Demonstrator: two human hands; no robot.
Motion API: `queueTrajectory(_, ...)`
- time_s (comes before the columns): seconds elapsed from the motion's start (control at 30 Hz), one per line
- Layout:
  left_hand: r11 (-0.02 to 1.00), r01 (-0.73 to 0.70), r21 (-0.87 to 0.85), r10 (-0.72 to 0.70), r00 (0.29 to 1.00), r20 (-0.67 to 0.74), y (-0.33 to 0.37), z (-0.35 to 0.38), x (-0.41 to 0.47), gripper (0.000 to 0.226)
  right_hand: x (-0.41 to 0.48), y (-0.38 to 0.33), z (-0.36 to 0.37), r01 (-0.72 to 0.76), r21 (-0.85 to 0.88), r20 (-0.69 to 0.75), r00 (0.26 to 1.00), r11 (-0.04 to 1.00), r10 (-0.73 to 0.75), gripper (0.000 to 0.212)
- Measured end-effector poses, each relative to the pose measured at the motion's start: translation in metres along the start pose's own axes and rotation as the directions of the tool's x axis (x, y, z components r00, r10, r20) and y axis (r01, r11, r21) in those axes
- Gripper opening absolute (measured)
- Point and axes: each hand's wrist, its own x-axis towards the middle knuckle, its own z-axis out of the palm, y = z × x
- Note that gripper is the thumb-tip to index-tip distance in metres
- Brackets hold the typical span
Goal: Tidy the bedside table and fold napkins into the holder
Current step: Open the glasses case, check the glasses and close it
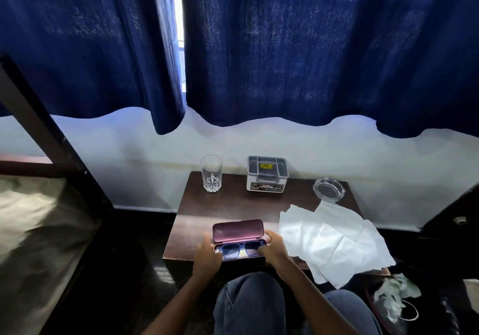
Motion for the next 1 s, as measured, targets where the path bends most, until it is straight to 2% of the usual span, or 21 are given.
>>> queueTrajectory(0.07, 0.999, -0.014, 0.051, 0.011, 0.998, 0.069, -0.006, 0.0, 0.011, 0.05, 0.01, 0.011, 0.0, -0.068, 0.036, 0.055, 0.996, 0.997, 0.066, 0.07)
queueTrajectory(0.13, 0.999, -0.041, 0.004, 0.041, 0.993, 0.113, -0.02, 0.005, 0.029, 0.052, 0.005, 0.009, -0.005, -0.127, 0.093, 0.076, 0.99, 0.988, 0.12, 0.083)
queueTrajectory(0.27, 0.976, -0.094, -0.195, 0.118, 0.986, 0.119, -0.03, 0.004, 0.034, 0.052, -0.021, -0.007, -0.018, -0.153, 0.253, 0.119, 0.985, 0.955, 0.127, 0.062)
queueTrajectory(0.37, 0.936, 0.015, -0.353, 0.025, 0.994, 0.108, -0.008, -0.009, 0.014, 0.051, -0.031, -0.017, -0.024, -0.17, 0.368, 0.136, 0.982, 0.914, 0.128, 0.051)
queueTrajectory(0.57, 0.833, 0.053, -0.55, 0.004, 0.995, 0.101, 0.038, -0.036, -0.019, 0.041, -0.04, -0.042, -0.047, -0.164, 0.538, 0.101, 0.986, 0.827, 0.13, 0.047)
queueTrajectory(0.7, 0.764, 0.109, -0.636, -0.017, 0.989, 0.149, 0.047, -0.048, -0.026, 0.019, -0.051, -0.052, -0.064, -0.131, 0.623, 0.135, 0.989, 0.771, 0.059, 0.045)
queueTrajectory(0.87, 0.686, 0.169, -0.708, 0.016, 0.969, 0.246, 0.049, -0.058, -0.034, 0.022, -0.065, -0.054, -0.08, -0.116, 0.713, 0.179, 0.984, 0.691, -0.02, 0.042)
queueTrajectory(1.0, 0.561, 0.212, -0.8, 0.047, 0.957, 0.286, 0.048, -0.059, -0.038, 0.027, -0.072, -0.049, -0.086, -0.104, 0.775, 0.193, 0.978, 0.623, -0.076, 0.04)
